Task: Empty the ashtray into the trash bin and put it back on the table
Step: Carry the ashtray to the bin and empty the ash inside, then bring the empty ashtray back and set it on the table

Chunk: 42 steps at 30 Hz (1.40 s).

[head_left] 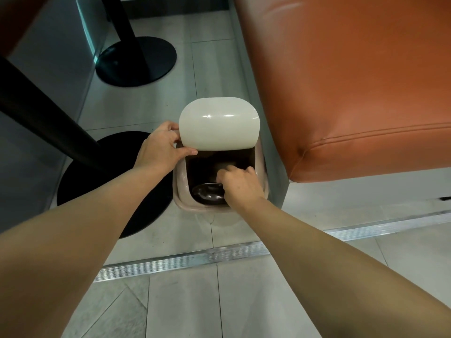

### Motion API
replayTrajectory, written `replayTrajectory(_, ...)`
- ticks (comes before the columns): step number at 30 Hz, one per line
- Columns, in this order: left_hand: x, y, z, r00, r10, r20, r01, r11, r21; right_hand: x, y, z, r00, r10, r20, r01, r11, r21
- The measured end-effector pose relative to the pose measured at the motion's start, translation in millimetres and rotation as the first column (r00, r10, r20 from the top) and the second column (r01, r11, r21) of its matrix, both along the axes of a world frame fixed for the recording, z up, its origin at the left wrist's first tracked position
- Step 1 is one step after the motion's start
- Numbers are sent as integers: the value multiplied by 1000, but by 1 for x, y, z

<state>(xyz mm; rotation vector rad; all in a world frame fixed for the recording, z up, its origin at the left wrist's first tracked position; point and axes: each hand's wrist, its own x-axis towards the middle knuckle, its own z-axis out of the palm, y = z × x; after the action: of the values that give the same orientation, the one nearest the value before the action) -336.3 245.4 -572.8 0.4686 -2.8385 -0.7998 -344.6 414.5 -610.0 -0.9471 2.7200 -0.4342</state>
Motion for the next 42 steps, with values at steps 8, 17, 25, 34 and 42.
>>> replayTrajectory(8,0,4,2,999,42,22,-43,998,53,0,4,21,800,-358,481,516,820,-247)
replayTrajectory(17,-5,13,6,982,189,29,-191,976,104,6,21,24,650,-460,605,738,573,-357)
replayTrajectory(25,-11,7,3,989,131,65,-137,985,109,-4,35,20,353,-395,848,916,330,-228)
replayTrajectory(34,-8,5,2,989,19,146,-33,995,96,-8,34,25,303,-337,891,933,296,-206)
replayTrajectory(42,1,22,22,974,79,214,-105,988,113,-2,38,45,290,-341,894,933,308,-185)
